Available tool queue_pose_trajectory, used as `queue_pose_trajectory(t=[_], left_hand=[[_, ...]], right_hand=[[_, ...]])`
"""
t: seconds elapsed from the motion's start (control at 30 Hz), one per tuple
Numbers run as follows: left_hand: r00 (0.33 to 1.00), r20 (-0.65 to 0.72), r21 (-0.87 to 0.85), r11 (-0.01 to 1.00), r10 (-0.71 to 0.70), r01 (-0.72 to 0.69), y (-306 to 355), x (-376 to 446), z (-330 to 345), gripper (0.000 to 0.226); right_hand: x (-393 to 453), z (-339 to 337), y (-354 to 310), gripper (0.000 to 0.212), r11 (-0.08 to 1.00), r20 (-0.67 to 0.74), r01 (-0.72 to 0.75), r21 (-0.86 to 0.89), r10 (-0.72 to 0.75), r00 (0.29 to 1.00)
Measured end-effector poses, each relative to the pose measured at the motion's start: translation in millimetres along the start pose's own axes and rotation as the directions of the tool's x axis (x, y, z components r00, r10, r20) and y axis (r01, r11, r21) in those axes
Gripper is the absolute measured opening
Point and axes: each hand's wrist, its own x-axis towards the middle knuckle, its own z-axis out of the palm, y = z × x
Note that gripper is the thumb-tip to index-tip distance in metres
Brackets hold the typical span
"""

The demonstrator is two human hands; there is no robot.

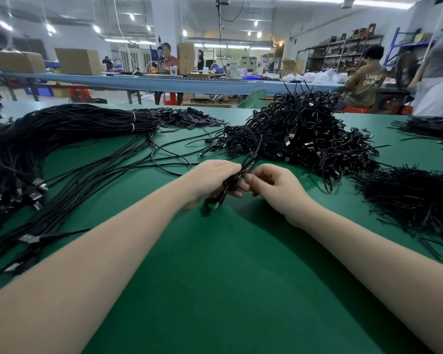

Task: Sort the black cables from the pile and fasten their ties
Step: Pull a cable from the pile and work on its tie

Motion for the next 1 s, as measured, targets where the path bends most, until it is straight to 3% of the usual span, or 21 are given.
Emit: queue_pose_trajectory(t=[0.2, 0.4, 0.6, 0.83, 0.93, 1.0], left_hand=[[0.99, 0.135, -0.193, 0.978, -0.047, 0.073, 1.3, -2.3, -9.0, 0.014], [1.0, -0.006, -0.286, 0.958, -0.023, 0.021, -1.9, 1.4, 3.4, 0.028], [0.998, -0.059, -0.256, 0.967, -0.004, -0.012, -12.0, 3.3, 6.6, 0.014], [0.997, -0.054, -0.257, 0.965, 0.046, -0.058, -18.2, 6.6, 8.2, 0.019], [0.993, -0.099, -0.266, 0.96, 0.067, -0.091, -19.1, 4.8, 11.8, 0.017], [0.986, -0.145, -0.246, 0.962, 0.082, -0.116, -18.8, 3.2, 16.2, 0.014]], right_hand=[[1.4, -9.1, -1.8, 0.008, 0.98, 0.162, -0.058, 0.188, 0.027, 0.986], [0.6, -6.7, -1.3, 0.014, 0.987, 0.165, -0.059, 0.15, 0.034, 0.986], [-1.9, -2.6, -5.6, 0.02, 1.0, 0.205, -0.022, -0.009, 0.023, 0.978], [-3.9, -4.1, -9.4, 0.02, 0.996, 0.24, -0.043, 0.074, 0.024, 0.97], [-4.1, -1.5, -8.6, 0.016, 0.999, 0.177, -0.005, 0.04, -0.002, 0.984], [-4.4, 0.1, -6.6, 0.014, 0.985, 0.039, 0.093, -0.148, -0.088, 0.995]])
